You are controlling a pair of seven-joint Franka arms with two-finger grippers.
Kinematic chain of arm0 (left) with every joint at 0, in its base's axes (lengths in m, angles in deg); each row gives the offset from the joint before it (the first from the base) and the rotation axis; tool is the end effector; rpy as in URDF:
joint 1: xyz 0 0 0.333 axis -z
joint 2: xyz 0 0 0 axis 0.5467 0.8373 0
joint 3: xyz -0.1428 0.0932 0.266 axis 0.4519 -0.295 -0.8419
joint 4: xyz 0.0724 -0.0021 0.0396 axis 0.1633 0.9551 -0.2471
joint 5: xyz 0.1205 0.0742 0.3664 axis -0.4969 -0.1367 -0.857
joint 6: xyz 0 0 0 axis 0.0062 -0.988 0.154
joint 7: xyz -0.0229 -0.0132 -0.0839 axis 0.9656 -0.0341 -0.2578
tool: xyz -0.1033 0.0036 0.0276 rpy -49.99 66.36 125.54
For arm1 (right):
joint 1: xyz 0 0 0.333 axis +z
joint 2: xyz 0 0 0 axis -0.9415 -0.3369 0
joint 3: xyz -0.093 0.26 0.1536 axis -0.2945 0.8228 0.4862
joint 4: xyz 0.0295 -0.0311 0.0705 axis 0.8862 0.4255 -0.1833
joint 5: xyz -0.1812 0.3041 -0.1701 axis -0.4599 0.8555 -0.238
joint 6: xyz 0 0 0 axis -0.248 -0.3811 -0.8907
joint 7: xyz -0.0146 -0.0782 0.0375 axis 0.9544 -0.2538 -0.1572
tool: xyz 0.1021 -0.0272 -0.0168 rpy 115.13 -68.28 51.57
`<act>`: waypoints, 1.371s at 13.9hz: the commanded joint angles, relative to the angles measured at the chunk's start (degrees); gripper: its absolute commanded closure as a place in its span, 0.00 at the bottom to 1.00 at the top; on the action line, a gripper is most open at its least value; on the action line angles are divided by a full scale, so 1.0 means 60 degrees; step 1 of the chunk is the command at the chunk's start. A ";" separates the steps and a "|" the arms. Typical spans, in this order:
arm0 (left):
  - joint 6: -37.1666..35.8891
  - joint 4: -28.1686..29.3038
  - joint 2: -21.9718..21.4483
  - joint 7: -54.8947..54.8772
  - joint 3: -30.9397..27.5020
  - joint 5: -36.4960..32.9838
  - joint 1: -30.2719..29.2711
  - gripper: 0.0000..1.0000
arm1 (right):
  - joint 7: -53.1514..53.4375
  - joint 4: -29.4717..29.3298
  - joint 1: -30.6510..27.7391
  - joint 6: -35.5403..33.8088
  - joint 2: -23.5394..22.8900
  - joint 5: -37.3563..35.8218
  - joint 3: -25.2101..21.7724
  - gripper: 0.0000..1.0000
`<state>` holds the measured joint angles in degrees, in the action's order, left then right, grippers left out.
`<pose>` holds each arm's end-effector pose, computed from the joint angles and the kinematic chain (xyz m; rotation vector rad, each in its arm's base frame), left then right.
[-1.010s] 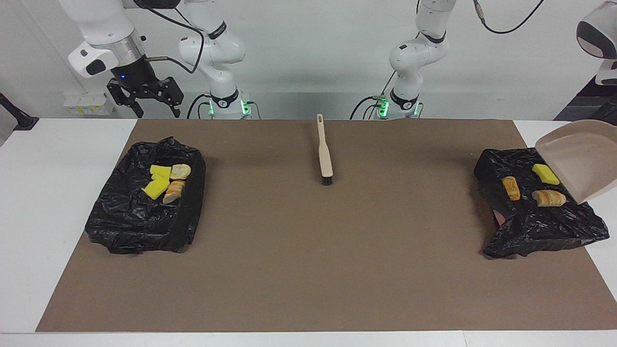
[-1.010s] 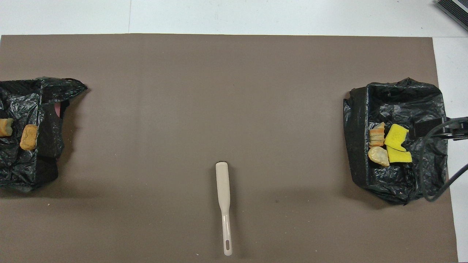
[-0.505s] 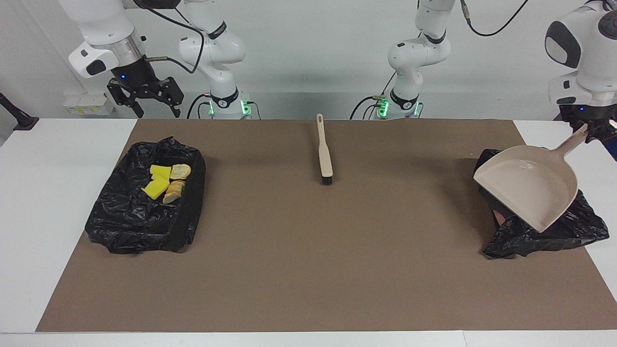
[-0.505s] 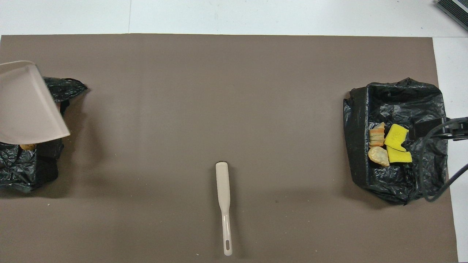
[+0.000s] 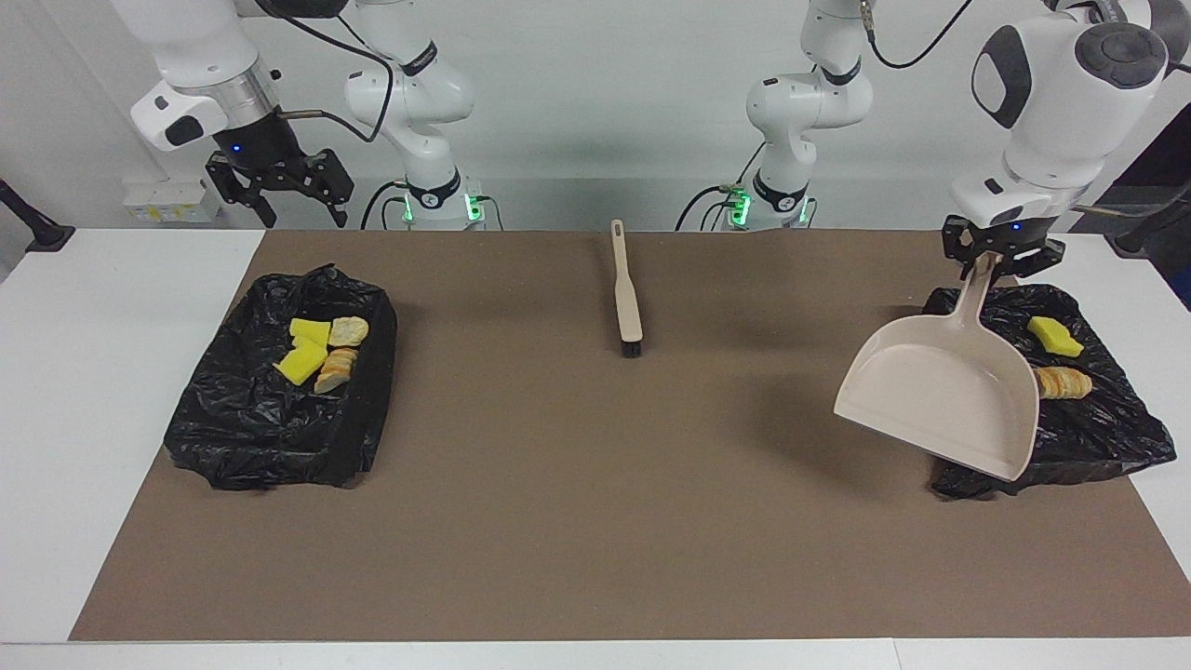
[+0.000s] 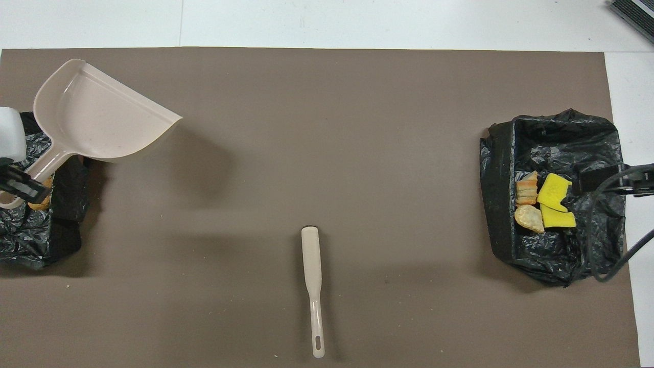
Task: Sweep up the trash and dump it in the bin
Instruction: 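Set the dustpan down at the table center with the left gripper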
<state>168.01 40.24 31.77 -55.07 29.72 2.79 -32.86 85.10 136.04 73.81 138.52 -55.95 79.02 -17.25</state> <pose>0.5490 -0.0114 0.5744 -2.9003 0.7997 0.1532 0.5213 -0.0140 0.6464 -3.1041 0.0648 0.0188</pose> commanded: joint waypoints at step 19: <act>0.5431 0.0937 0.3047 0.9335 -0.0164 0.1835 0.5695 1.00 | -0.0758 0.0172 -0.0042 0.0266 0.0170 -0.0553 -0.0036 0.00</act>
<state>197.78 46.40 48.20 -1.28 29.91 13.20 -0.25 82.29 136.07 73.72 139.23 -55.94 76.81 -17.38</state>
